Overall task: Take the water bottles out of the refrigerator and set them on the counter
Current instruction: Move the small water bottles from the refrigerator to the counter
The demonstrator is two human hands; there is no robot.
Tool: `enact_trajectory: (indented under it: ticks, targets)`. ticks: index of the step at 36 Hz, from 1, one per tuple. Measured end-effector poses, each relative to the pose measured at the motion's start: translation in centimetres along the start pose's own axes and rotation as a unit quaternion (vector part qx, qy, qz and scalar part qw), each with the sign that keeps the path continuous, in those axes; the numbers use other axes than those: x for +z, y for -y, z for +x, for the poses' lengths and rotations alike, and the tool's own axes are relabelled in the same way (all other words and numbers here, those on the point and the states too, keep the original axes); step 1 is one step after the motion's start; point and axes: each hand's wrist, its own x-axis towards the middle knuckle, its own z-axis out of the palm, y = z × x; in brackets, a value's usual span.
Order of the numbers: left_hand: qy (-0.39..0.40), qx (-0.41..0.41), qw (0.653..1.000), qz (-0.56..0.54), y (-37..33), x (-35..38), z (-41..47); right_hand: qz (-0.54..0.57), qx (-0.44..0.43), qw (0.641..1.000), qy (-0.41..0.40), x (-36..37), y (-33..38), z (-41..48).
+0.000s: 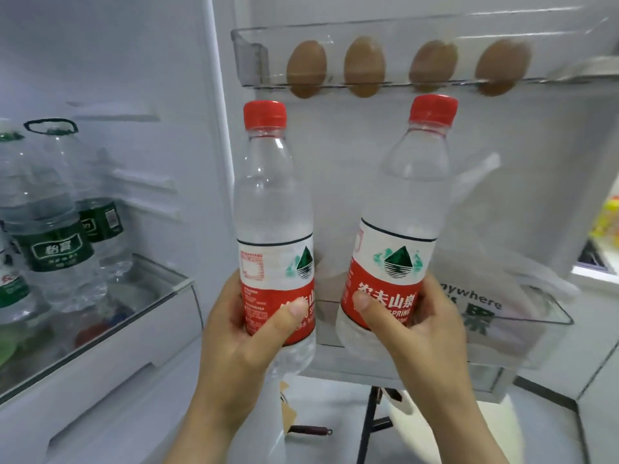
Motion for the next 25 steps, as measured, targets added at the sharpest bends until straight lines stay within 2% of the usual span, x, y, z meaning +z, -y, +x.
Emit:
enact_trajectory:
  ticks: [13, 17, 25]
  targets:
    - [0.209, -0.022, 0.973, -0.095, 1.2, 6.9, -0.5, -0.108, 0.003, 0.978, -0.18, -6.4, 2.1, -4.5]
    - [0.251, -0.048, 0.956, -0.14, 1.3, 9.7, -1.6, -0.114, 0.011, 0.967, -0.227, -9.0, 2.9, -6.1]
    - [0.334, -0.064, 0.925, -0.169, 0.0, 17.2, -4.3, -0.2, -0.003, 0.931, -0.306, -15.6, 4.9, -9.6]
